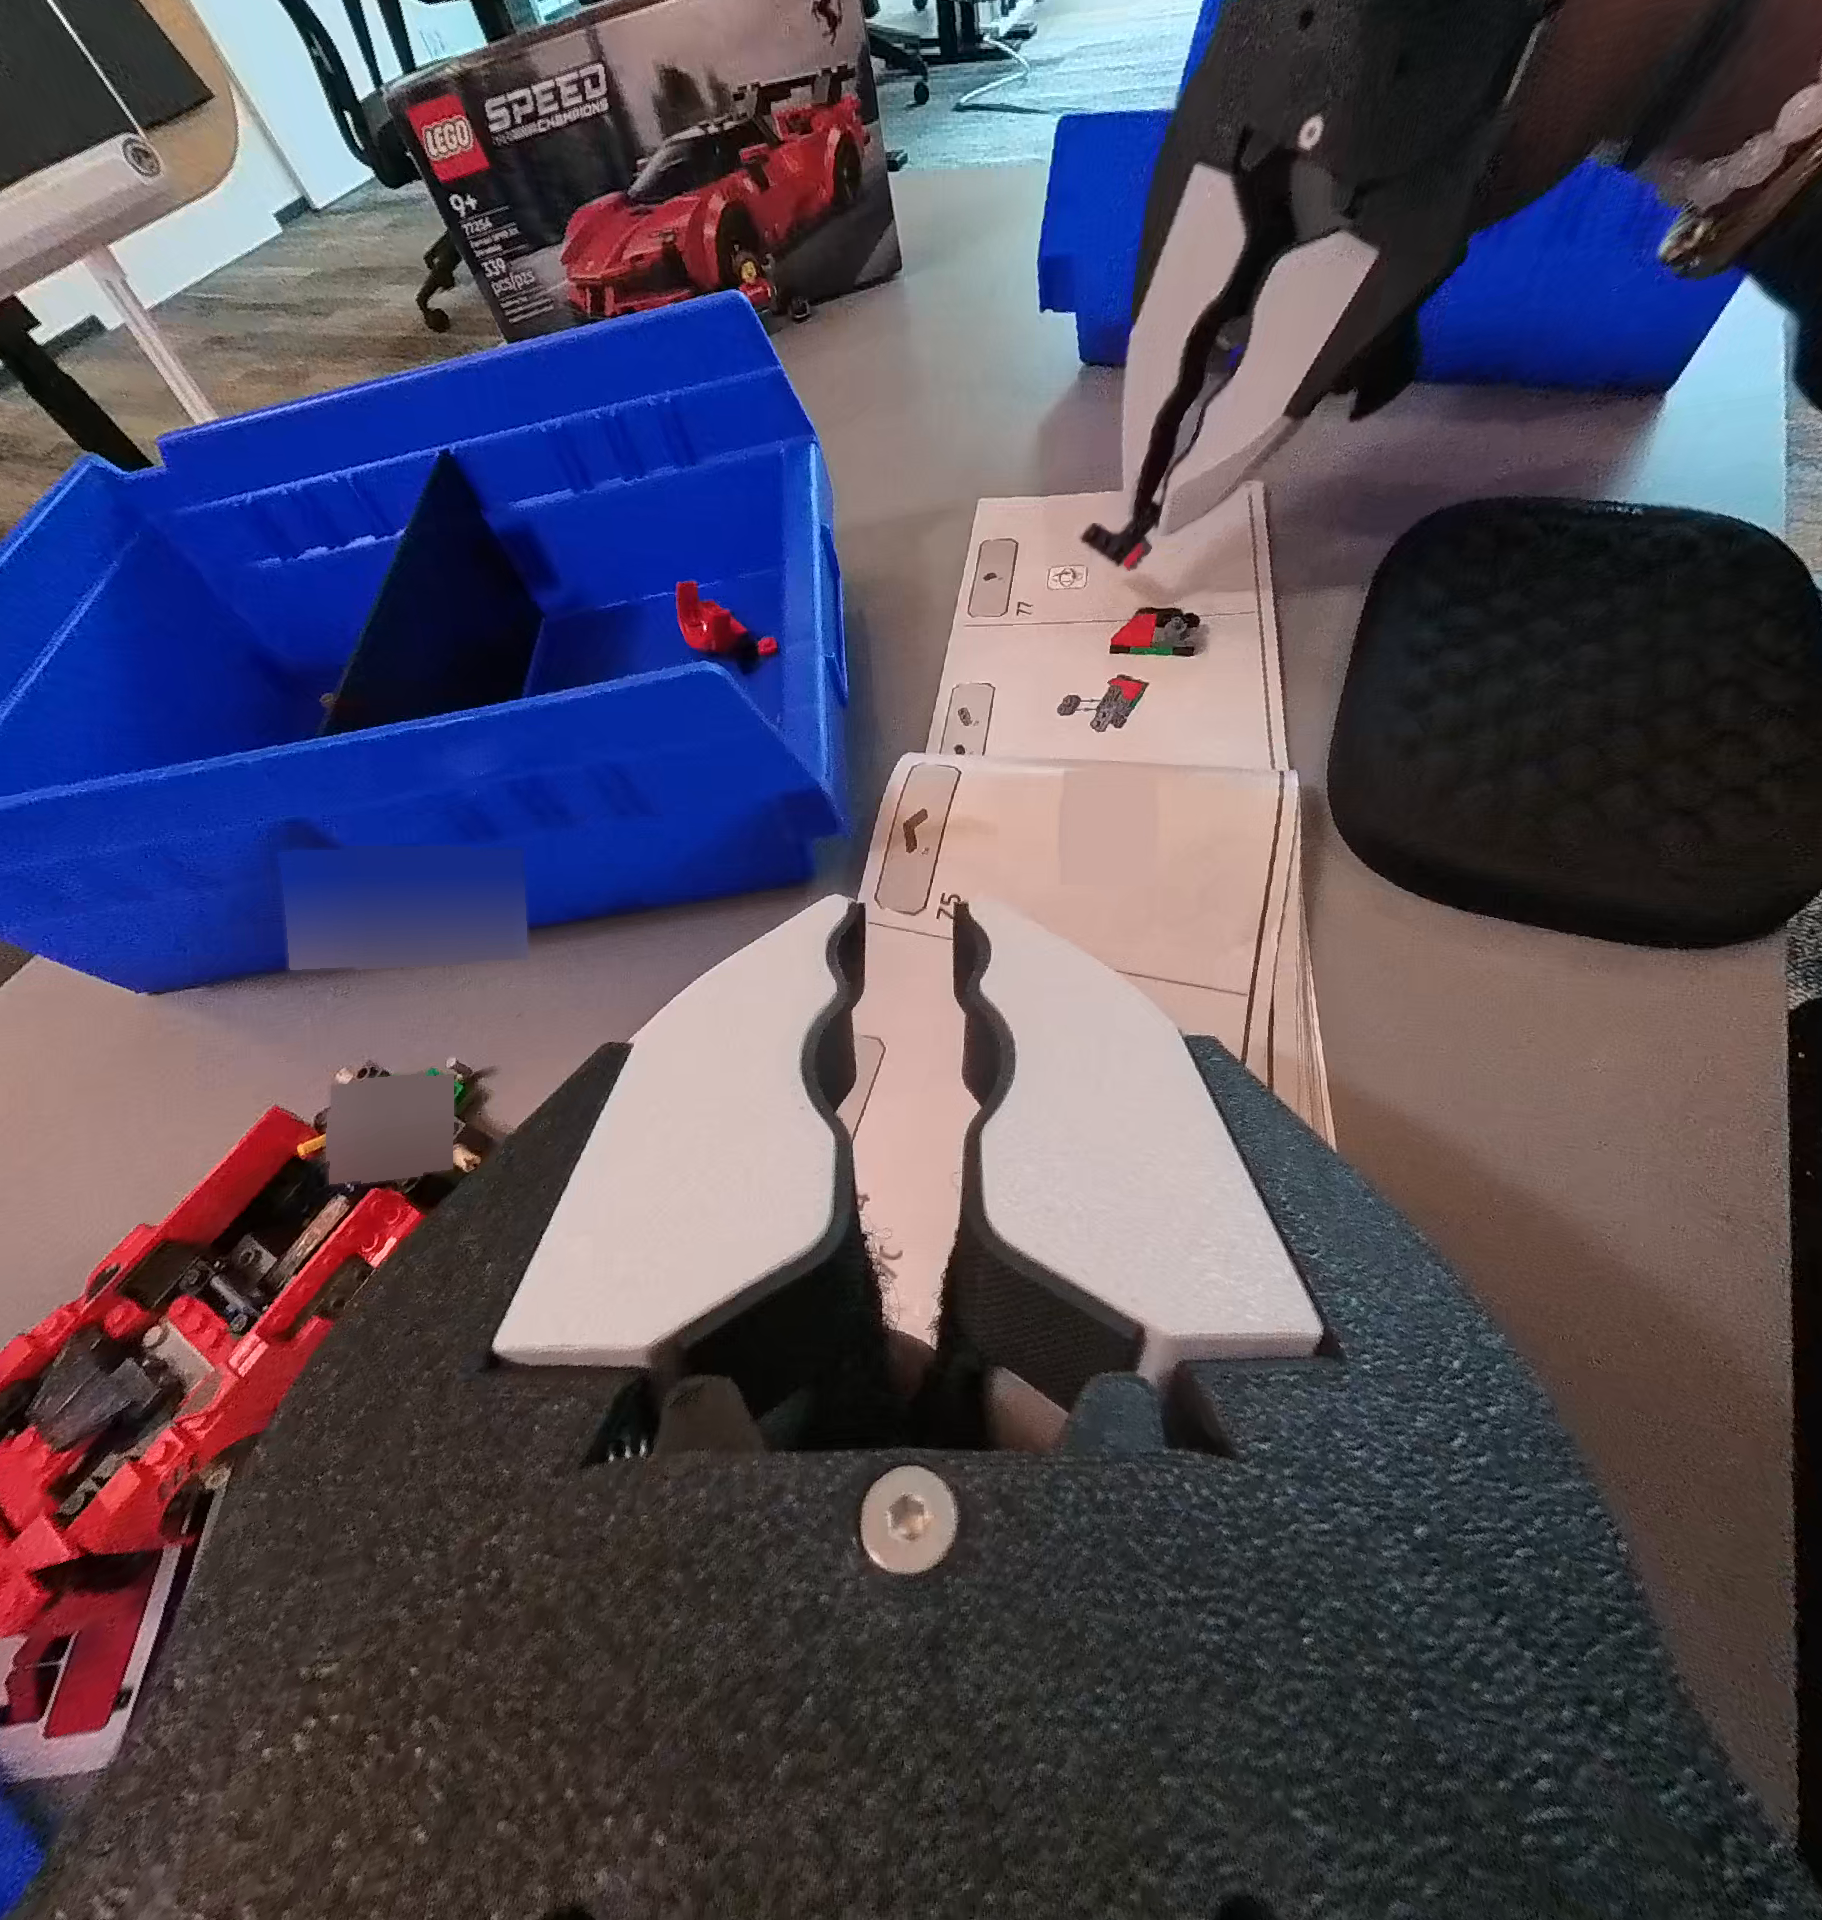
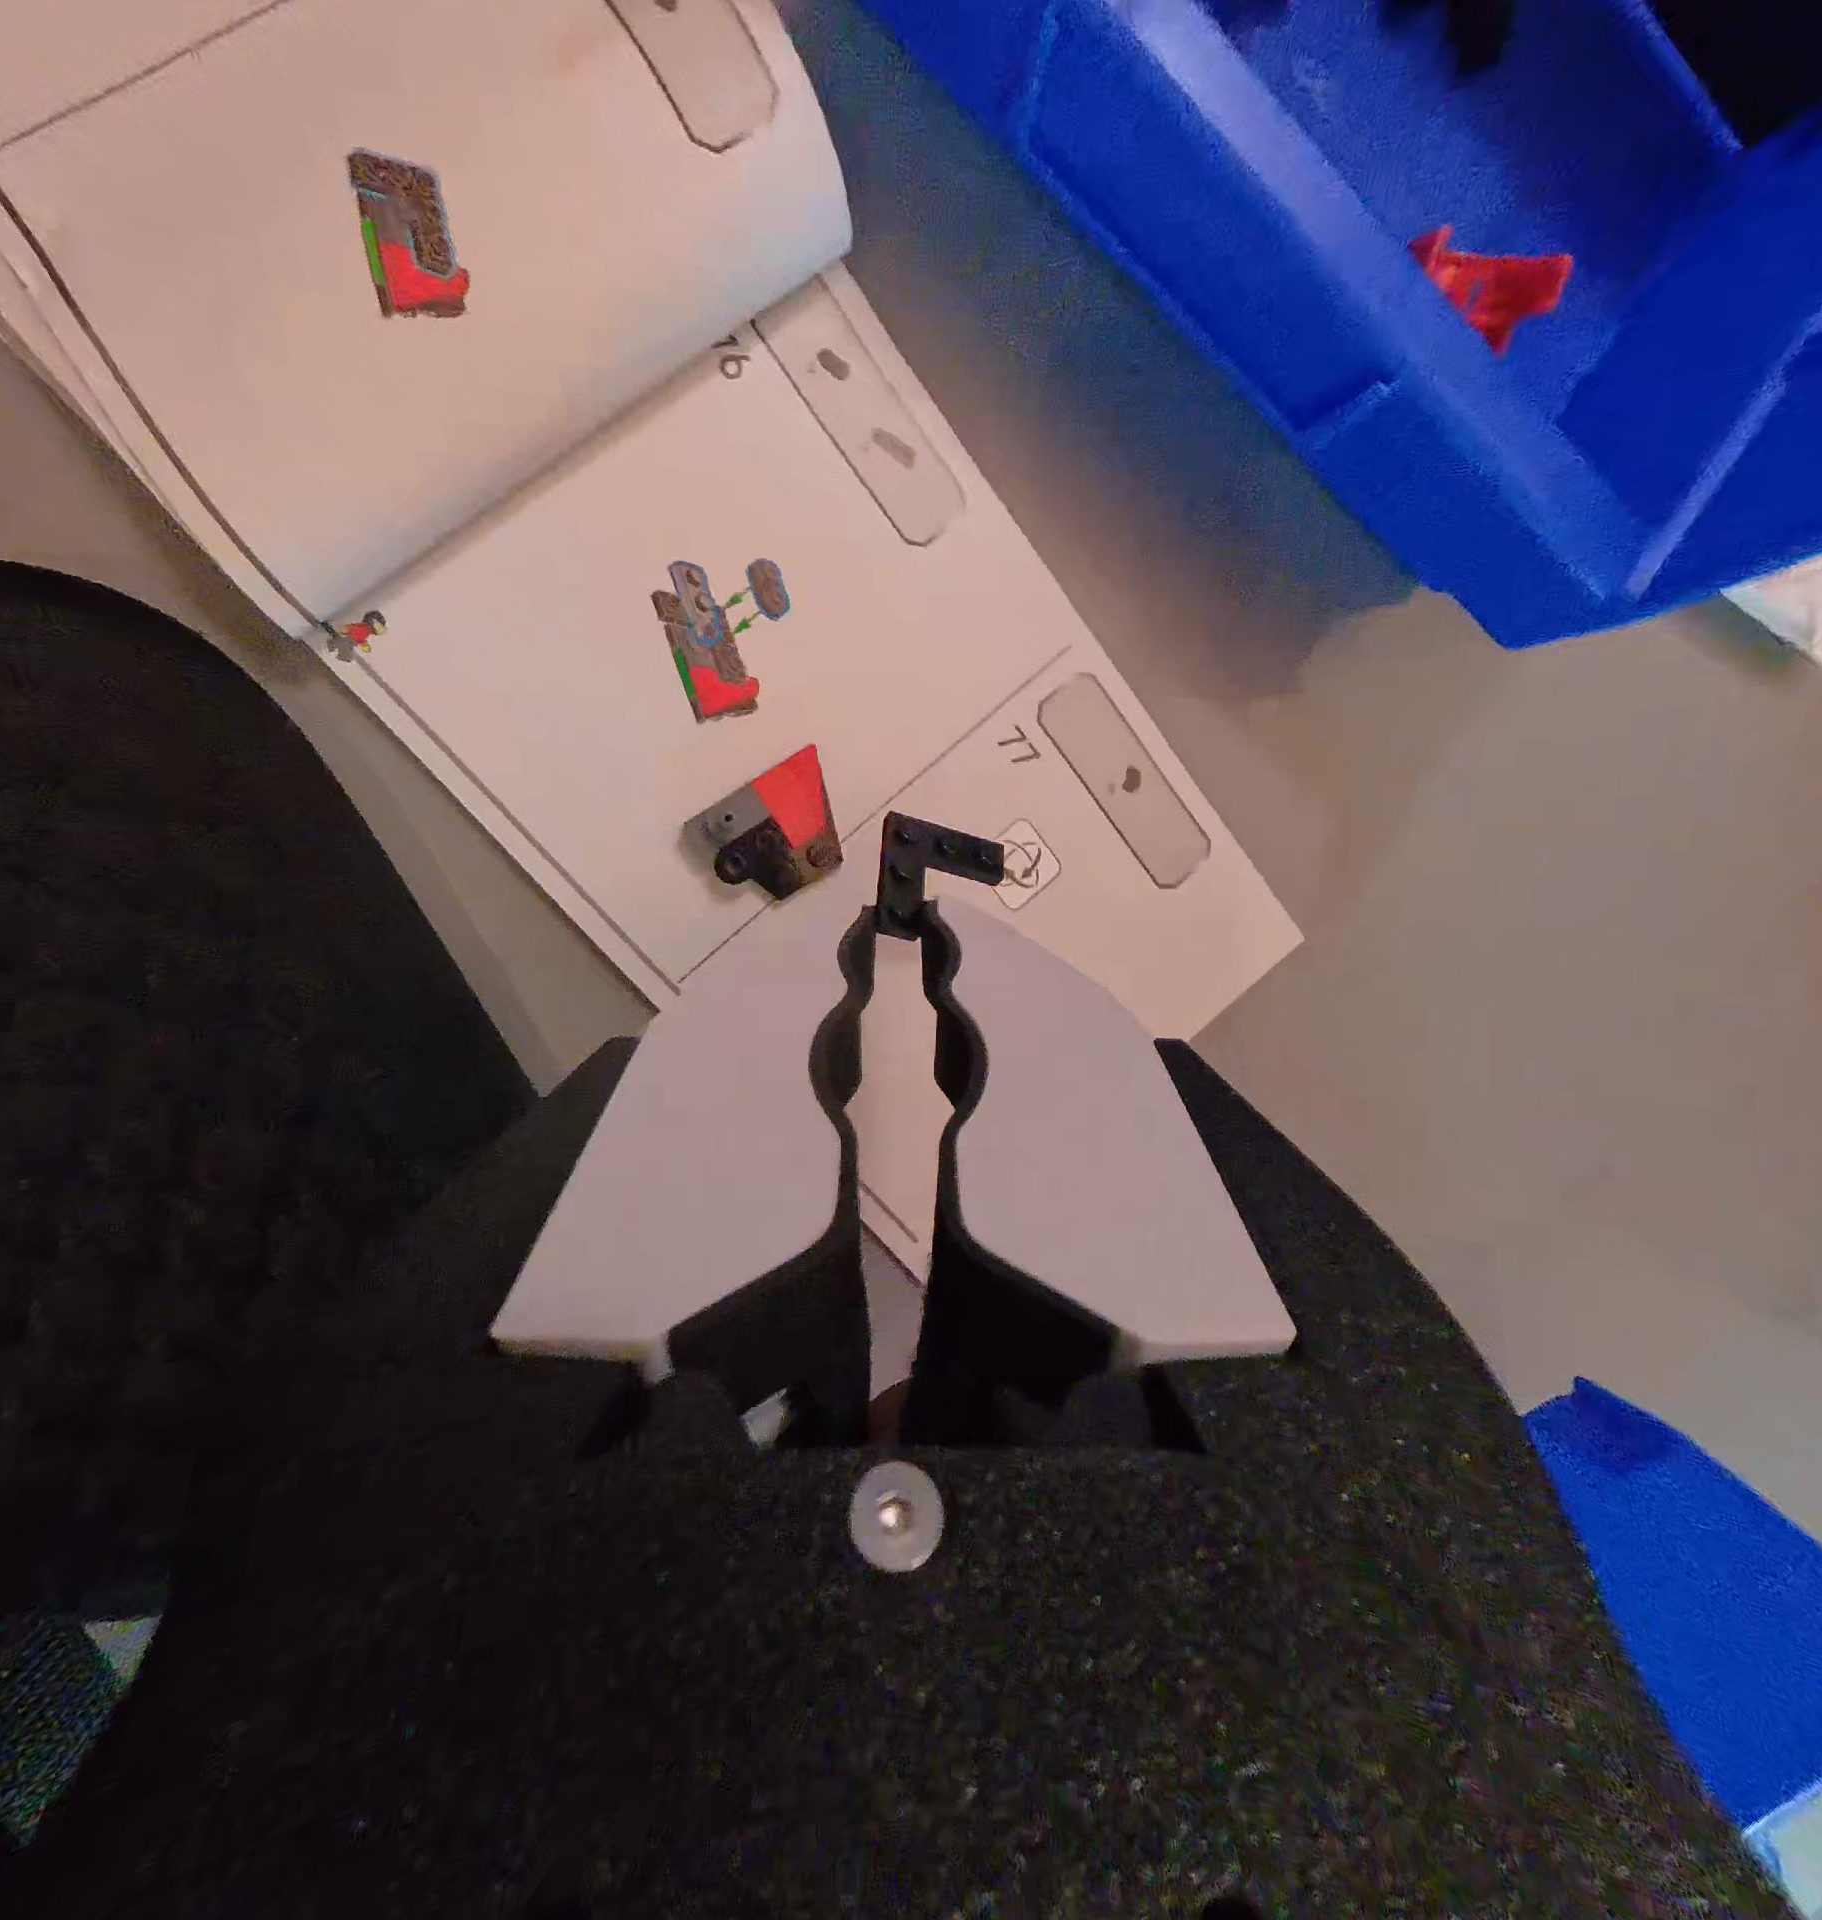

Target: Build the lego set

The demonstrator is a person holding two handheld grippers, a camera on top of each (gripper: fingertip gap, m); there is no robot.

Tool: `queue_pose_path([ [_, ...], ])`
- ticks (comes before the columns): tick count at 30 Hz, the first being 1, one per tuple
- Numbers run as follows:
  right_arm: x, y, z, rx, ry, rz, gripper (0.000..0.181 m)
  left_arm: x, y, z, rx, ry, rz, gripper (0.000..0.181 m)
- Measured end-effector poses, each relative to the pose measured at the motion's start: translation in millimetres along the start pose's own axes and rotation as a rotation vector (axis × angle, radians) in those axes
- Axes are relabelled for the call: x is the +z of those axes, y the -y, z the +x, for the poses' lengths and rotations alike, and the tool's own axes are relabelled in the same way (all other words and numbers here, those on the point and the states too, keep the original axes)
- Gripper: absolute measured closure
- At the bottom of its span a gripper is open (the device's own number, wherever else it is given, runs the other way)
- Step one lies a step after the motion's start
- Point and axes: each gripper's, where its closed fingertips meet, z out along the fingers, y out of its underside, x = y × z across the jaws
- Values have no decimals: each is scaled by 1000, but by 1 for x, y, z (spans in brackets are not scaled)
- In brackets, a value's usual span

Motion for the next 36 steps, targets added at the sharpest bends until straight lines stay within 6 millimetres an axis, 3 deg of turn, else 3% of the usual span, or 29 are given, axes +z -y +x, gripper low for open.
queue_pose_path([
  [4,-3,-7,-5,28,-14,47,173,2,0,0,1,-4,0,166],
  [12,21,-12,-8,-58,-47,31,173,5,1,4,15,-12,-8,166],
  [20,9,-10,-47,-49,25,26,173,5,-2,2,11,-4,-18,166],
  [25,2,-18,-44,13,-12,21,173,8,1,5,22,-15,-14,166],
  [28,-4,-7,-55,27,18,60,173,8,0,6,30,-10,-19,166],
  [32,-2,23,-85,32,152,175,173,7,-1,4,17,-5,-16,166],
  [36,12,15,-84,120,203,118,173,6,0,5,20,-6,-13,166],
])
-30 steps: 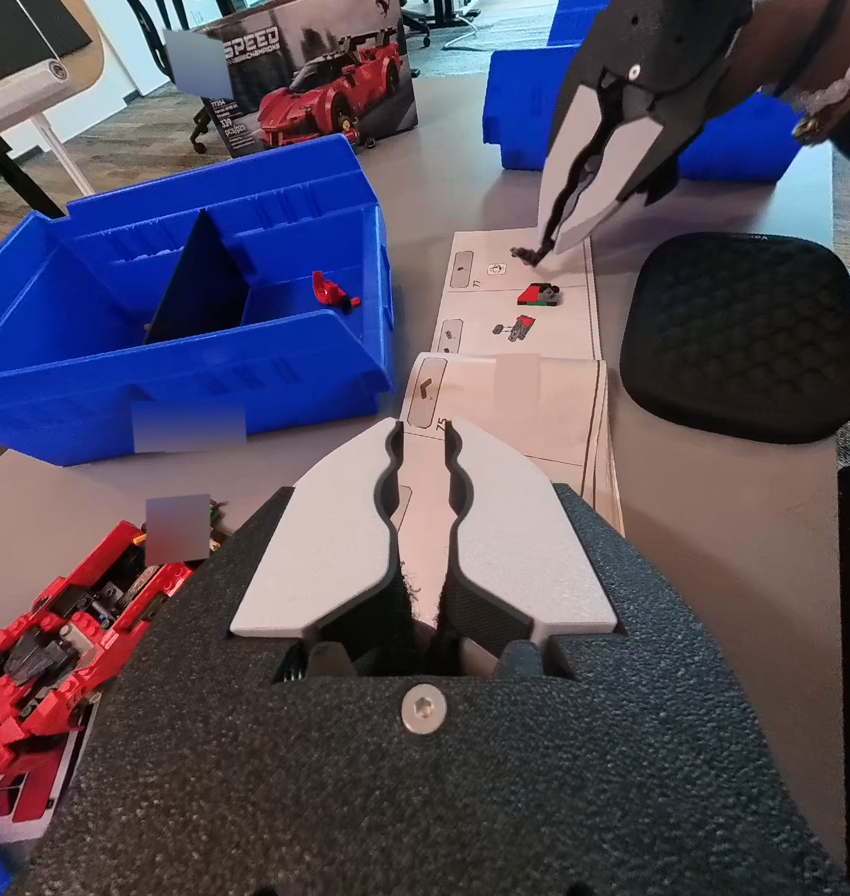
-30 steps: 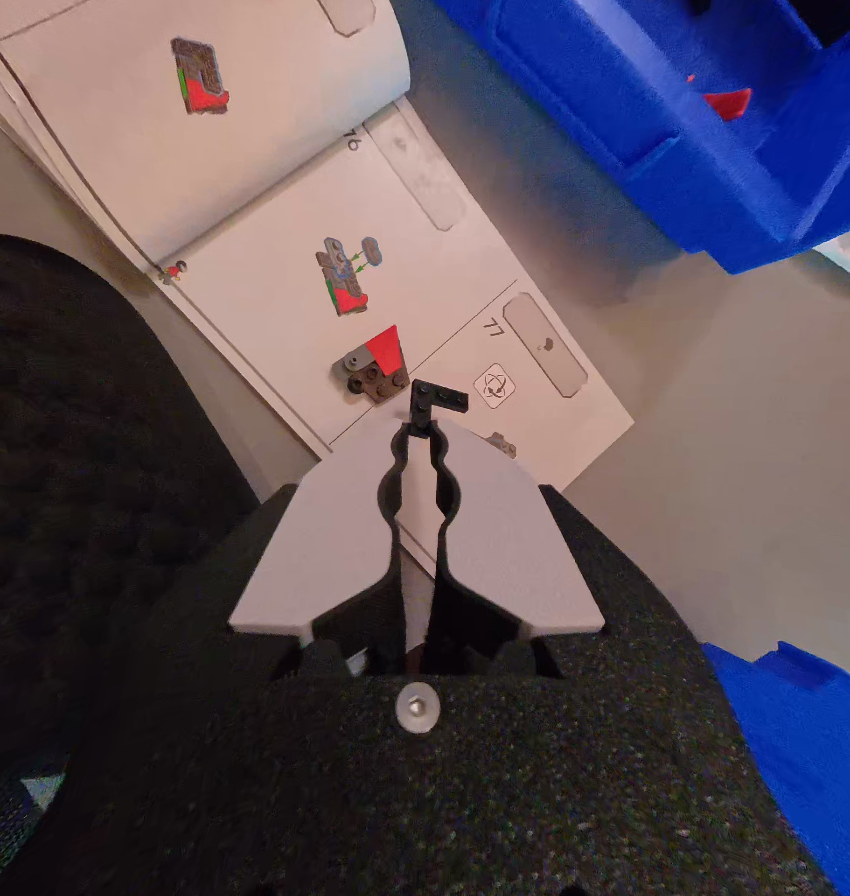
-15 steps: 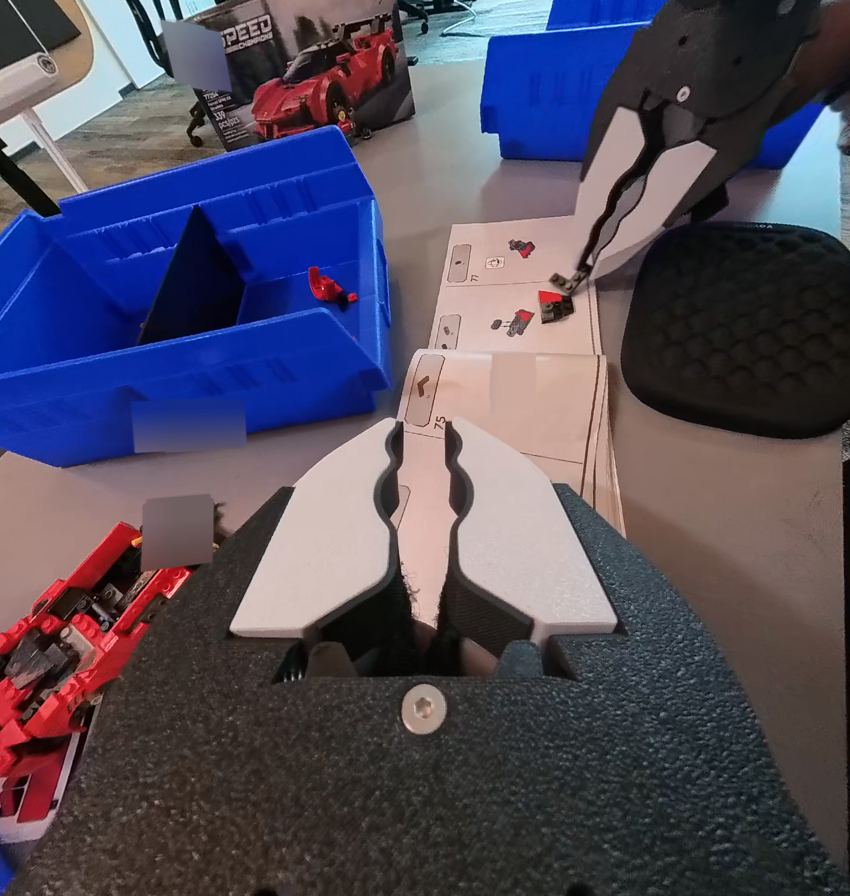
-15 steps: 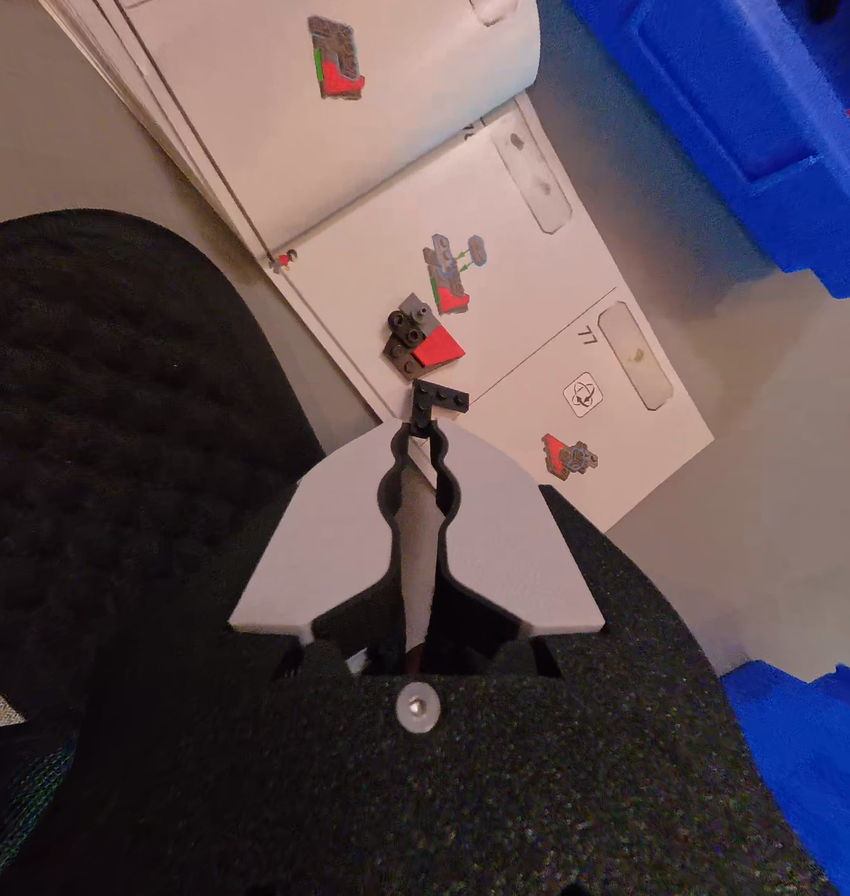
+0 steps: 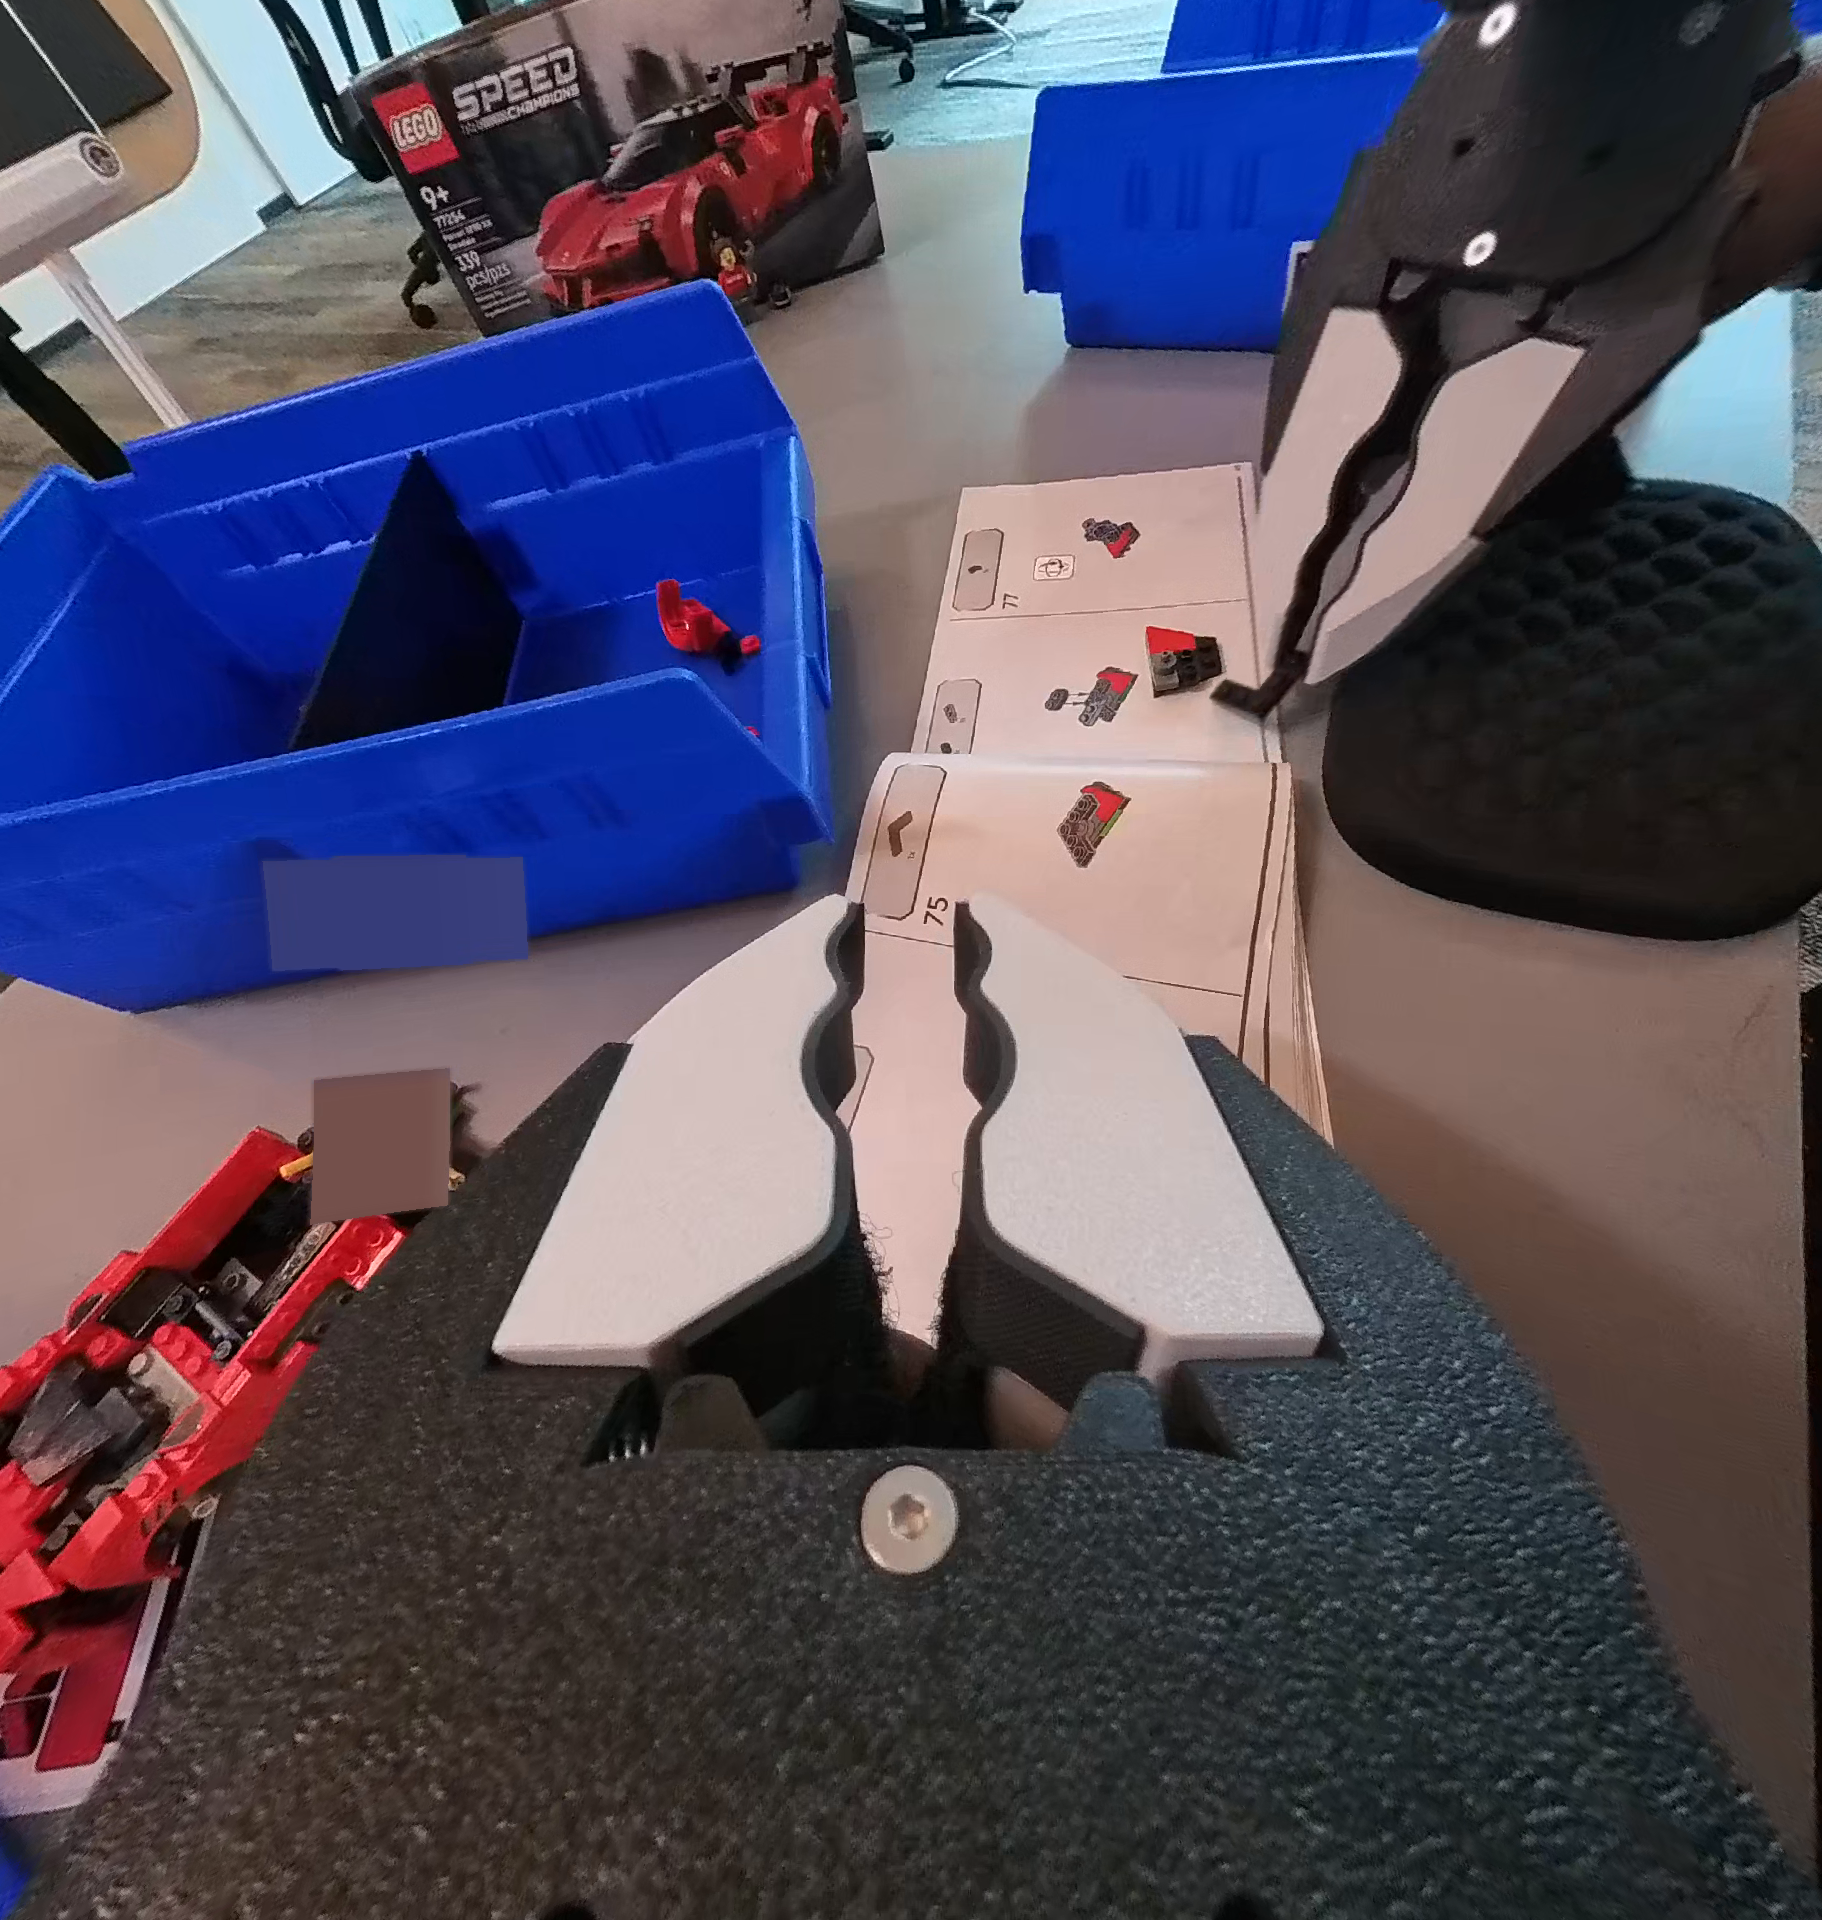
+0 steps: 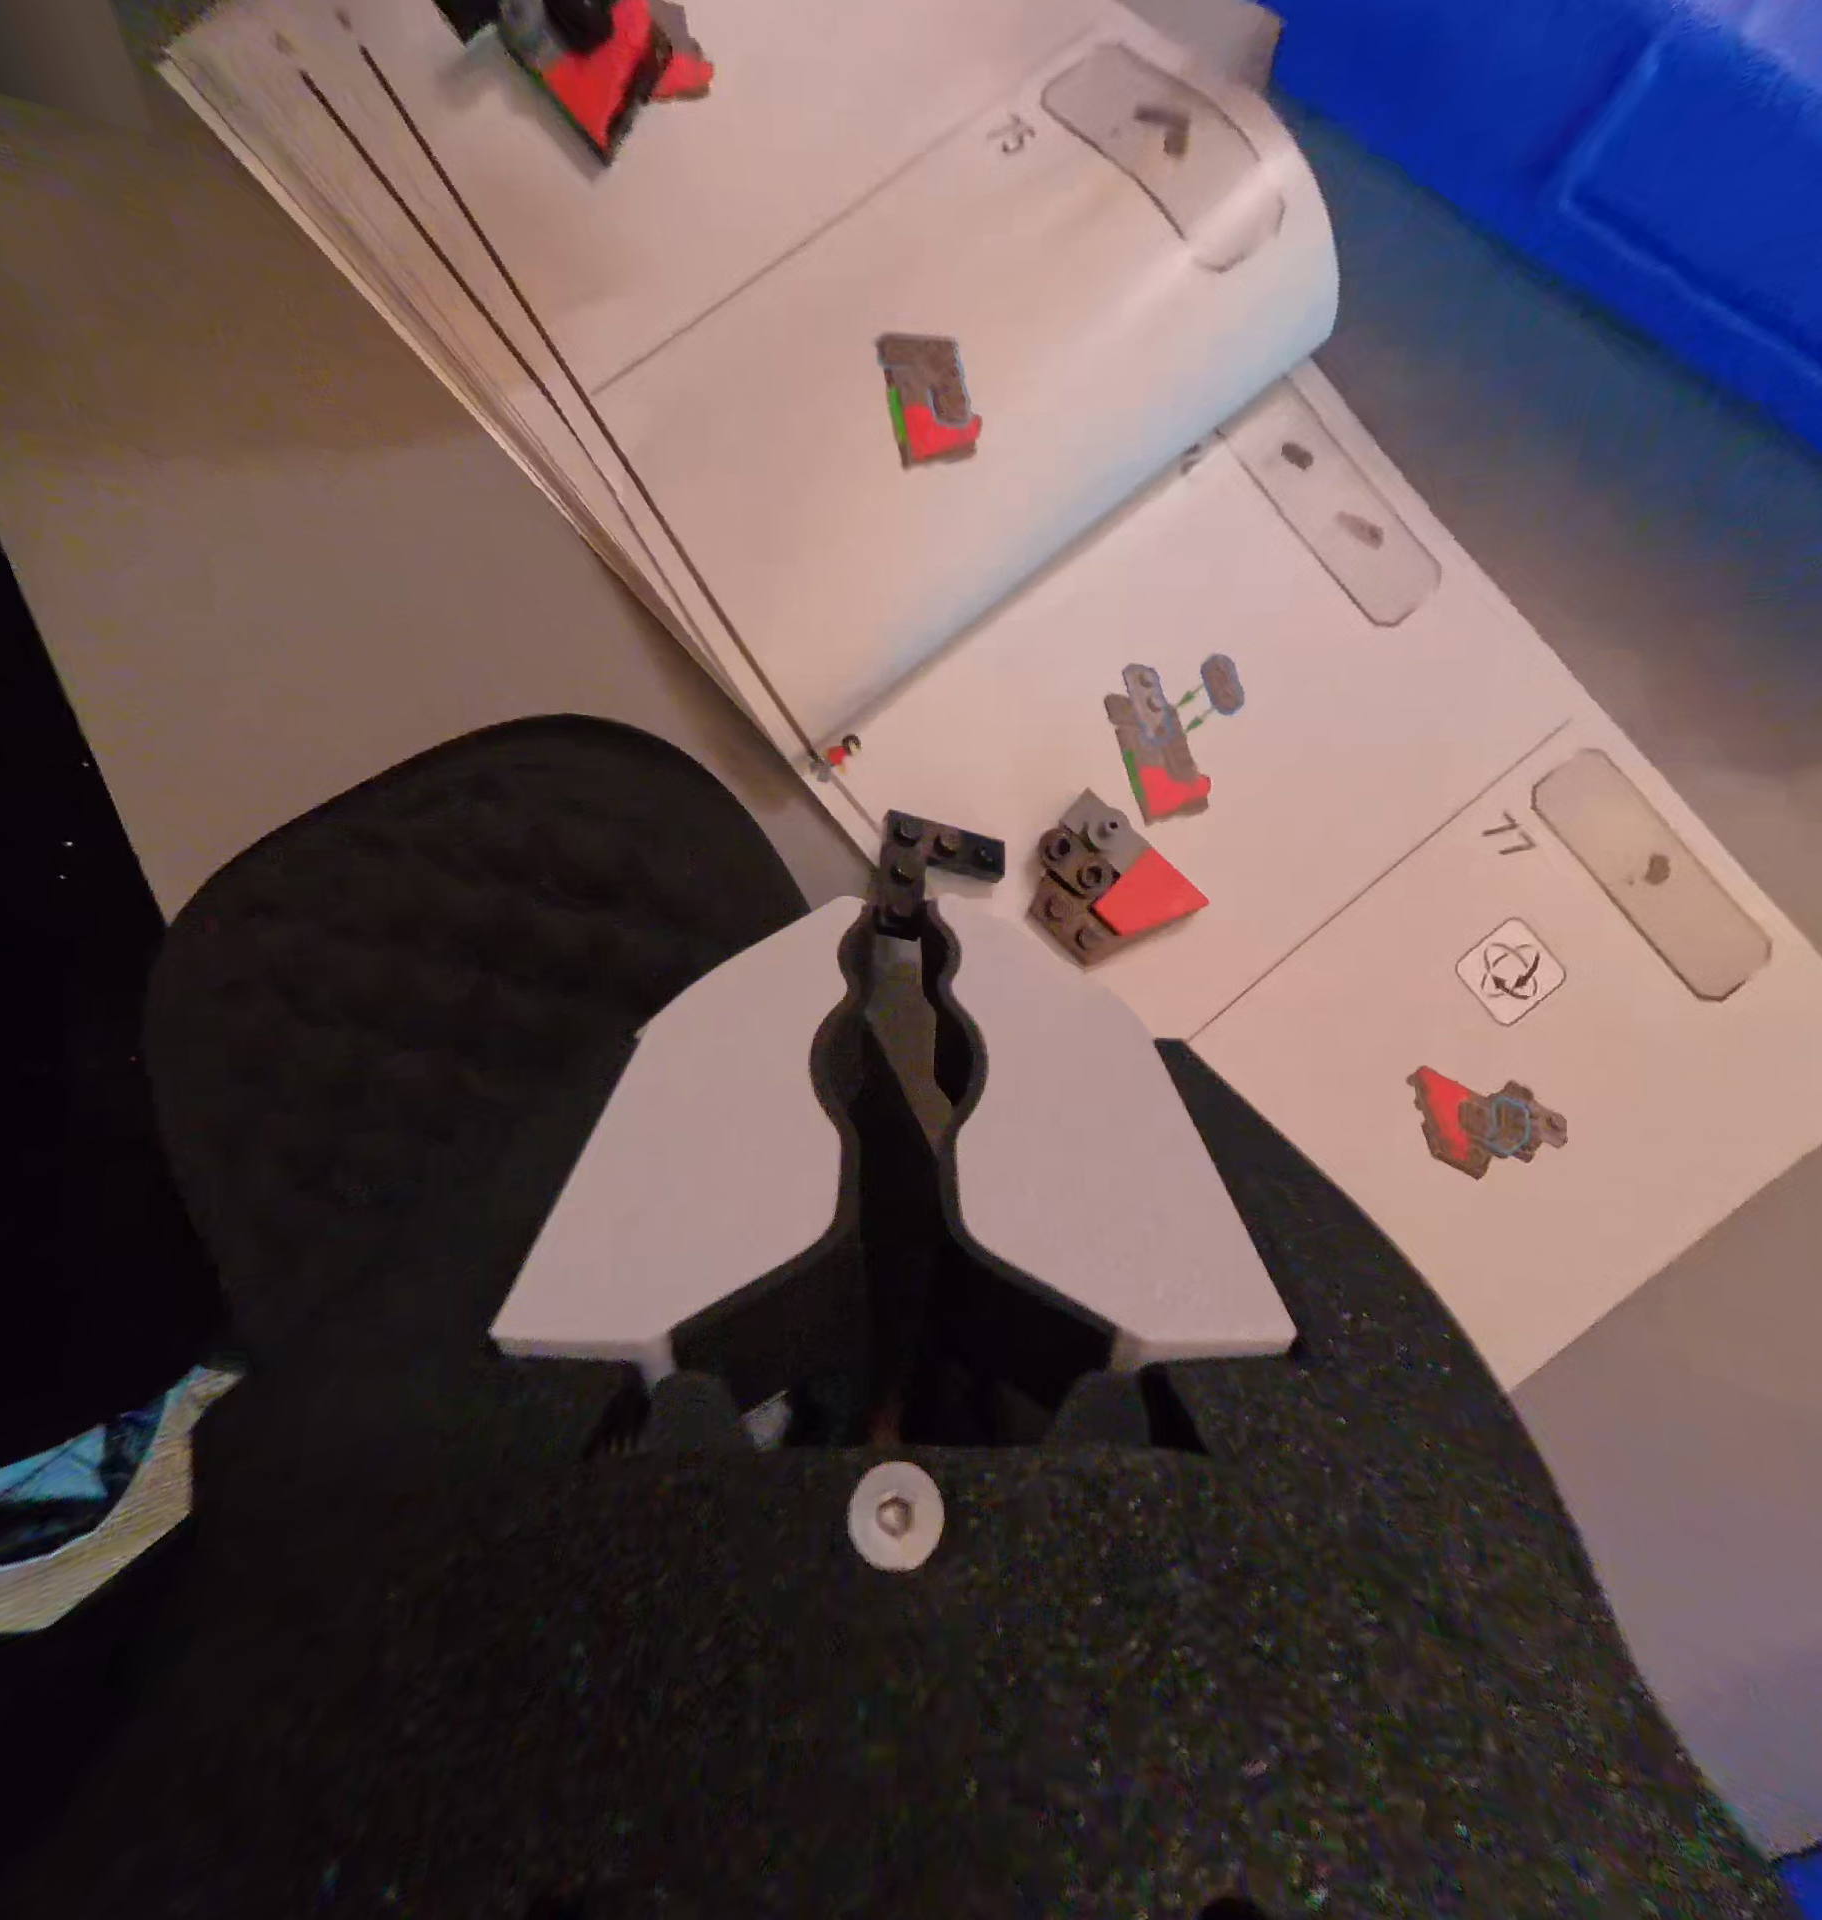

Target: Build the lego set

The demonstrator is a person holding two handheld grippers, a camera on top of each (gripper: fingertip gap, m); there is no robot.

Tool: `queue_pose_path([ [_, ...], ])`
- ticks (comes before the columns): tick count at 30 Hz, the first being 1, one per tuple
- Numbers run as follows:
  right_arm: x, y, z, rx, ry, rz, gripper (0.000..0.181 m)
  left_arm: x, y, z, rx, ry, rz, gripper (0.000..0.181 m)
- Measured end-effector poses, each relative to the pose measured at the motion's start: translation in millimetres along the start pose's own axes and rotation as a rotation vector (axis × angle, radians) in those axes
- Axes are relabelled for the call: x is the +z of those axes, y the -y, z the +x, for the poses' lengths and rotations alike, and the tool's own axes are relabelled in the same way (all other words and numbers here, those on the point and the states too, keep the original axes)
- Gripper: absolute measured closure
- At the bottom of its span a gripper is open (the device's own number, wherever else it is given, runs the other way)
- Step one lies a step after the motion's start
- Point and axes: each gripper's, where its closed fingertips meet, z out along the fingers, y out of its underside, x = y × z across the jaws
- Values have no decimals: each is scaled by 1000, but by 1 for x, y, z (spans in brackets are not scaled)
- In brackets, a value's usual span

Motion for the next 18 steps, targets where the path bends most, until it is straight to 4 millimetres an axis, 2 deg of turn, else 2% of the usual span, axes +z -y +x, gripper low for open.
queue_pose_path([
  [4,-8,-12,12,89,13,9,173,-3,-1,-1,6,4,-1,165],
  [9,-19,-28,45,85,-100,-40,173,-4,-4,-6,-11,12,4,165],
  [18,-9,-11,56,-74,-68,-12,173,-1,-10,-8,-9,12,-13,165],
])
